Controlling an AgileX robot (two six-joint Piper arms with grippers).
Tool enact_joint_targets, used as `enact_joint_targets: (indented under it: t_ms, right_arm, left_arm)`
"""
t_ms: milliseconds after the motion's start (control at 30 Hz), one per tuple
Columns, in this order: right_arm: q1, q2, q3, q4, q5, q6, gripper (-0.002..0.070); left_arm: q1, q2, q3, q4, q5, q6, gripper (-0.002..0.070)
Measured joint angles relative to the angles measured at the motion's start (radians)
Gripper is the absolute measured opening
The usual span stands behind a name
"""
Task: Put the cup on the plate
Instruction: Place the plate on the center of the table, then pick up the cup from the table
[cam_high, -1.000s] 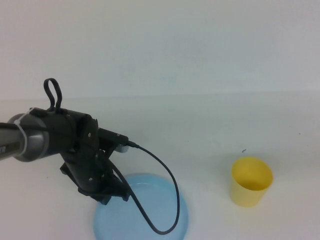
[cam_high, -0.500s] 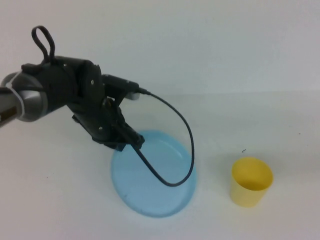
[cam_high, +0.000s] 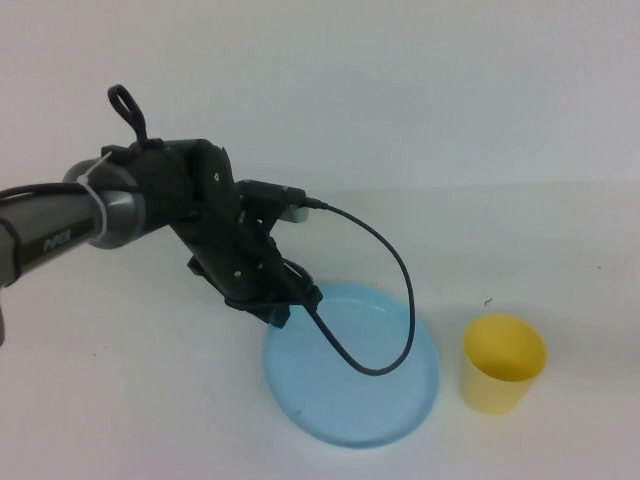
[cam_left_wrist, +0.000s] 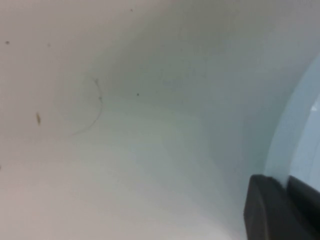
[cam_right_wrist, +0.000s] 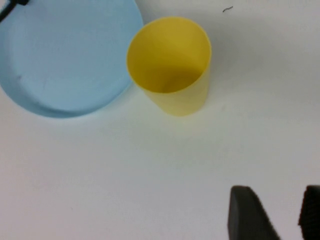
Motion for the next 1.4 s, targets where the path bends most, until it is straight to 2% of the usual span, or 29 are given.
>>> enact_joint_targets:
  t_ms: [67, 167, 200, 233, 267, 333, 400, 600, 767, 867, 1000, 1133, 1233, 1333, 1400]
  right_arm:
    - [0.0, 0.0, 0.0, 0.016, 0.0, -0.026, 0.0251]
    - [0.0, 0.0, 0.0, 0.074, 0.0, -0.109, 0.0251]
    - [0.0, 0.0, -0.002, 0.095, 0.0, -0.13, 0.0251]
    - [0.0, 0.004, -0.01, 0.109, 0.003, -0.149, 0.0251]
    - [0.0, 0.013, -0.022, 0.119, 0.007, -0.161, 0.0251]
    - [0.0, 0.037, -0.058, 0.129, 0.032, -0.173, 0.0252]
    - [0.0, 0.078, -0.101, 0.131, 0.062, -0.178, 0.0252]
    - [0.048, 0.24, -0.262, 0.134, 0.095, -0.164, 0.0252]
    - [0.203, 0.422, -0.428, 0.024, 0.09, -0.066, 0.0252]
    - [0.306, 0.527, -0.531, -0.128, 0.102, 0.04, 0.0252]
    - [0.38, 0.671, -0.676, -0.311, 0.179, 0.166, 0.0253]
    - [0.39, 0.798, -0.782, -0.366, 0.24, 0.212, 0.0275]
    - [0.39, 0.874, -0.821, -0.391, 0.273, 0.222, 0.0344]
    - [0.392, 0.923, -0.829, -0.402, 0.282, 0.225, 0.041]
    - [0.395, 0.952, -0.834, -0.404, 0.282, 0.229, 0.0428]
  left_arm:
    - [-0.01, 0.002, 0.0, -0.002, -0.033, 0.008, 0.0036]
    - [-0.013, 0.002, -0.002, -0.027, -0.089, 0.011, 0.0147]
    - [-0.013, 0.002, -0.002, -0.031, -0.094, 0.011, 0.0342]
    - [-0.013, 0.0, -0.002, -0.031, -0.092, 0.011, 0.0384]
    - [-0.013, -0.002, -0.002, -0.029, -0.079, 0.015, 0.0288]
    - [-0.009, -0.019, -0.002, -0.016, -0.048, 0.033, 0.0354]
    - [-0.007, -0.05, -0.002, 0.021, -0.038, 0.035, 0.0377]
    - [-0.009, -0.244, -0.002, -0.03, -0.047, 0.118, 0.0396]
    - [-0.009, -0.472, -0.002, -0.071, -0.007, 0.187, 0.0389]
    - [-0.009, -0.608, -0.002, -0.03, 0.066, 0.193, 0.0396]
    - [-0.009, -0.766, 0.002, 0.046, 0.132, 0.184, 0.0389]
    - [-0.009, -0.948, 0.093, 0.142, 0.063, 0.133, 0.0396]
    - [-0.009, -1.086, 0.21, 0.217, -0.016, 0.045, 0.0384]
    - [-0.009, -1.225, 0.345, 0.265, -0.151, 0.005, 0.029]
    - [-0.009, -1.314, 0.434, 0.287, -0.228, 0.003, 0.0163]
